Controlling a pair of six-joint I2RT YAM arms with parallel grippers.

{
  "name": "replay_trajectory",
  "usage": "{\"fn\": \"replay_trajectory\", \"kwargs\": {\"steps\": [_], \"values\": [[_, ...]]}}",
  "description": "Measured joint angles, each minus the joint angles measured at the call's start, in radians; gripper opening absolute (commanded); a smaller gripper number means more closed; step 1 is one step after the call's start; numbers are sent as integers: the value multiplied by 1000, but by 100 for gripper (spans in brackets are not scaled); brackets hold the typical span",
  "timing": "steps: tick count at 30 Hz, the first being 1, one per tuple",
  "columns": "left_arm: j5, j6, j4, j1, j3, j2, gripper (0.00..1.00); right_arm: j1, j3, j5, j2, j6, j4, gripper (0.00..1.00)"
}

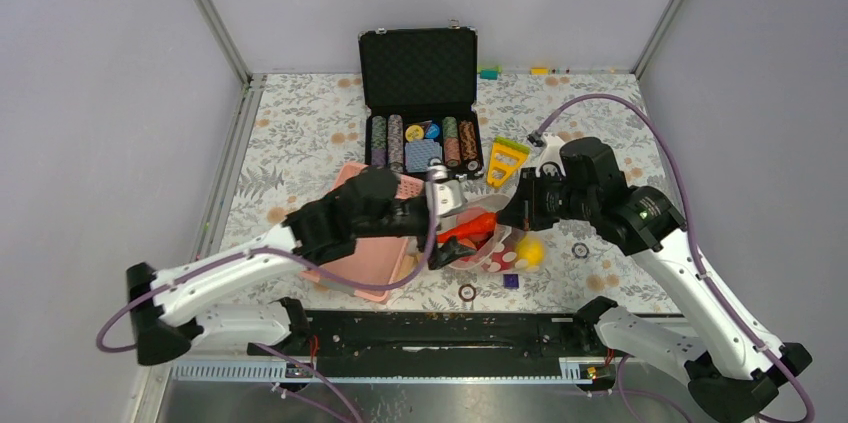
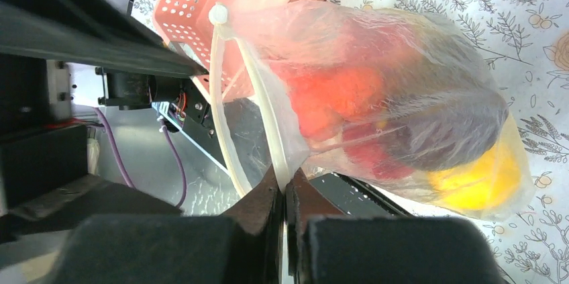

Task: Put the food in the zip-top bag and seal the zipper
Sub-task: Place the fake vegetable in the zipper food storage bag, then zip the zipper food storage bag at the center of the board.

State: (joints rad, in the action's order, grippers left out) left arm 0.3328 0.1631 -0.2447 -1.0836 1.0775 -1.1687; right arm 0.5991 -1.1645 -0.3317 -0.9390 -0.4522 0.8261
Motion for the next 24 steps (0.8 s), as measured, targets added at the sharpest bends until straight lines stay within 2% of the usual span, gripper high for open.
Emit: {"fn": "replay_trajectory", "kwargs": {"steps": [3, 10, 15, 24], "values": [[-29, -14, 49, 1, -83, 135, 99, -17, 0, -2, 0, 2, 0, 0], [-188, -53, 106, 11, -435, 493, 99, -63, 1, -57, -5, 37, 0, 0], [-267, -60, 121, 27, -579, 571, 99, -91, 1, -118, -16, 70, 0, 0], [-297, -60, 238, 106, -682, 633, 99, -156, 1, -247, -60, 143, 9, 0]]}}
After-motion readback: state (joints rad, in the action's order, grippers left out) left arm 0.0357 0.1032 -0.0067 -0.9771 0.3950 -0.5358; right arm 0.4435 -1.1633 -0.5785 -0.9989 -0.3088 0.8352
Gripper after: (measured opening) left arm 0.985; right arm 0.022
